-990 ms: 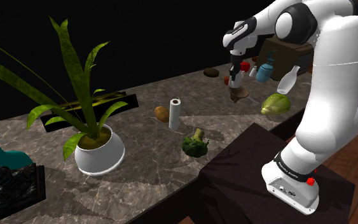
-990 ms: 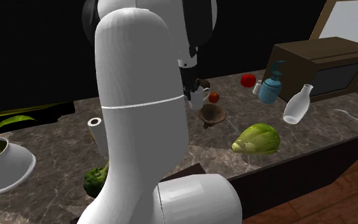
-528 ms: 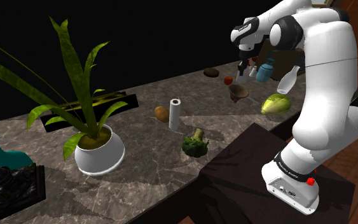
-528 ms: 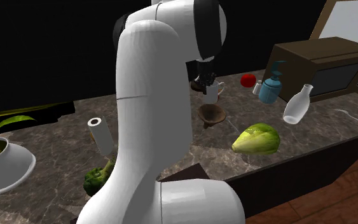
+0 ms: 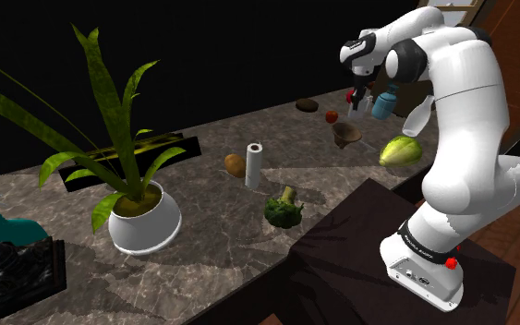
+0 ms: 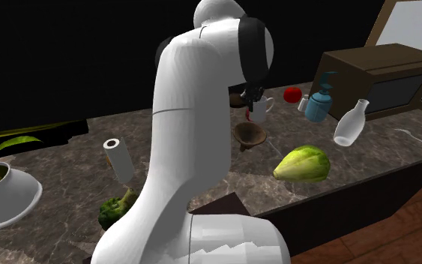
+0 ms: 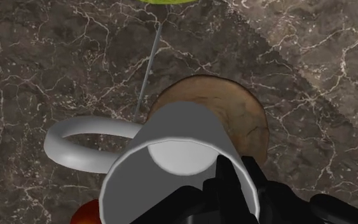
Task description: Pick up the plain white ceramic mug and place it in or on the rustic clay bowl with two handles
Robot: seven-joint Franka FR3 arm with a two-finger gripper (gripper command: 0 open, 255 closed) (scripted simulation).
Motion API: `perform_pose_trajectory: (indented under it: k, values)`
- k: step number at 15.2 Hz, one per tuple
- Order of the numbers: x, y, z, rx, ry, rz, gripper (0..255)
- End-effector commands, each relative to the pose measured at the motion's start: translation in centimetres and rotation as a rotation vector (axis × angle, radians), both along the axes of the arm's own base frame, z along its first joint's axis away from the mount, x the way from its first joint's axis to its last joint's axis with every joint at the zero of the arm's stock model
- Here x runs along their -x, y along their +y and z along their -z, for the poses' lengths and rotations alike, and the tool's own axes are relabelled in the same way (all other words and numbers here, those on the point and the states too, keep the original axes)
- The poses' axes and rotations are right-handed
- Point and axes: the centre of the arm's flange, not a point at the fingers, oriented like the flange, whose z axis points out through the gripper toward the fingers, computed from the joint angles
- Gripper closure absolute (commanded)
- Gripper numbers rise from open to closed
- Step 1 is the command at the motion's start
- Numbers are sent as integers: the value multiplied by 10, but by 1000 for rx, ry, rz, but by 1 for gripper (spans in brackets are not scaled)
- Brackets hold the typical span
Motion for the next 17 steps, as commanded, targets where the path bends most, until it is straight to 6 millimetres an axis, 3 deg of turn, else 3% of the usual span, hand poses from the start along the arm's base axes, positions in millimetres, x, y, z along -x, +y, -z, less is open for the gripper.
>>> perform_pose_trajectory:
  k: [1, 13, 17]
  values:
    - [0, 0, 10, 0, 0, 0, 255]
    - [0, 0, 73, 0, 0, 0, 255]
    - [0, 0, 73, 0, 0, 0, 255]
